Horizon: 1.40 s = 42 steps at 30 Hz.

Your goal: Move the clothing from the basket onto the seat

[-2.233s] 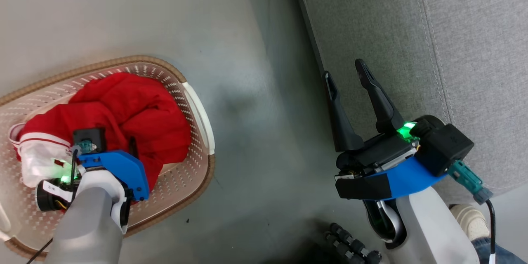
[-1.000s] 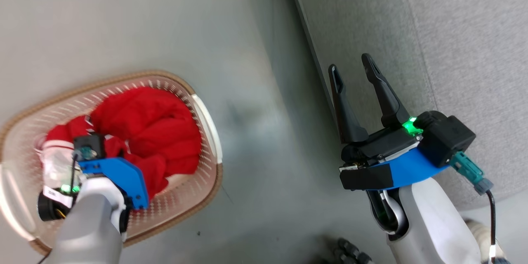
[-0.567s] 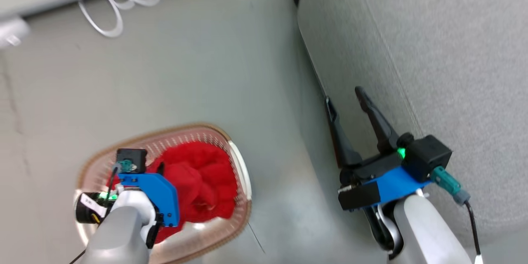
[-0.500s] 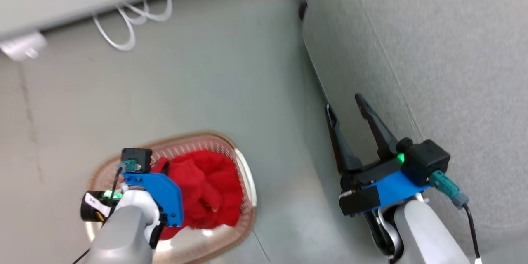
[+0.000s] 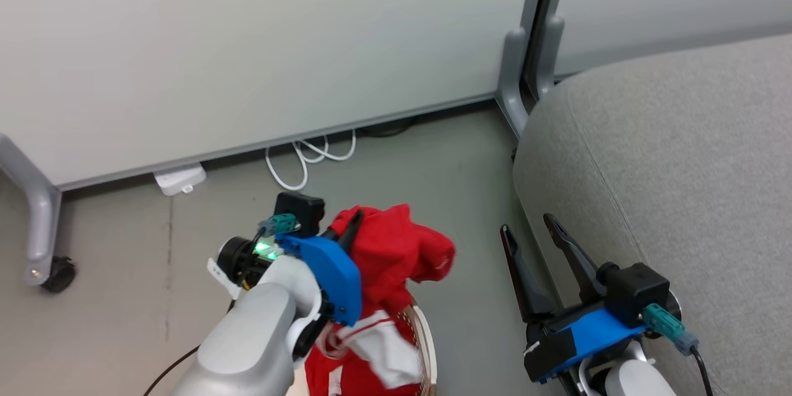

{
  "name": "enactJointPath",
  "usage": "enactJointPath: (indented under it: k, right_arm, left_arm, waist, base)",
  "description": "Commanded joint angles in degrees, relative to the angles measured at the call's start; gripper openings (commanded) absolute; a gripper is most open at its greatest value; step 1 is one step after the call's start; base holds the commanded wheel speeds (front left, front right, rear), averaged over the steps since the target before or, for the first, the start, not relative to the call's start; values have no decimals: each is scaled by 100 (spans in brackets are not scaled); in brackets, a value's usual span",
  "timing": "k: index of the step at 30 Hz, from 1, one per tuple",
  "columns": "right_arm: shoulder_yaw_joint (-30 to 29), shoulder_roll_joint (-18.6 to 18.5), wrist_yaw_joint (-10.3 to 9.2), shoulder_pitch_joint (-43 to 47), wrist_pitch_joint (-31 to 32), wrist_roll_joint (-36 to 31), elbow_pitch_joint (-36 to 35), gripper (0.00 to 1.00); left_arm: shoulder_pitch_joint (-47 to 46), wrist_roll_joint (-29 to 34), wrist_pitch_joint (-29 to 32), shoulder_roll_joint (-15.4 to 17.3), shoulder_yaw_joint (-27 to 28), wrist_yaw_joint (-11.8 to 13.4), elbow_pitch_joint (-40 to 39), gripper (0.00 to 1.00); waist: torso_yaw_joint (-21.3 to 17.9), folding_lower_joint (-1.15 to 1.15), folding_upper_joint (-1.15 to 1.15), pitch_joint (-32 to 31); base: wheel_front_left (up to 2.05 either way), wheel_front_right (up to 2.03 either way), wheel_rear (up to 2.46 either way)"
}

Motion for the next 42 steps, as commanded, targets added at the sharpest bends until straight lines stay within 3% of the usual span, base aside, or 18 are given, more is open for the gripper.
enactJointPath:
  k: [1,19,27,42]
  right_arm:
    - [-5,-14,-4,139,51,-33,-51,100]
    - [161,-14,-4,367,309,-13,-191,100]
    - [166,-14,-4,411,347,-54,-202,100]
    - [506,-15,-4,-61,502,-46,29,100]
  left_arm:
    - [-13,-166,34,13,-160,72,-256,0]
    - [-737,-1661,65,14,-1502,727,-1793,0]
    - [-958,-2176,-117,13,-1852,1041,-1792,0]
    - [-1243,-2654,-418,12,-2352,1146,-1551,0]
  waist:
    - [193,2,0,-302]
    - [308,2,0,-685]
    - [280,2,0,-692]
    - [242,2,0,-595]
  base:
    - [0,0,0]
    - [0,0,0]
    - [0,0,0]
    - [0,0,0]
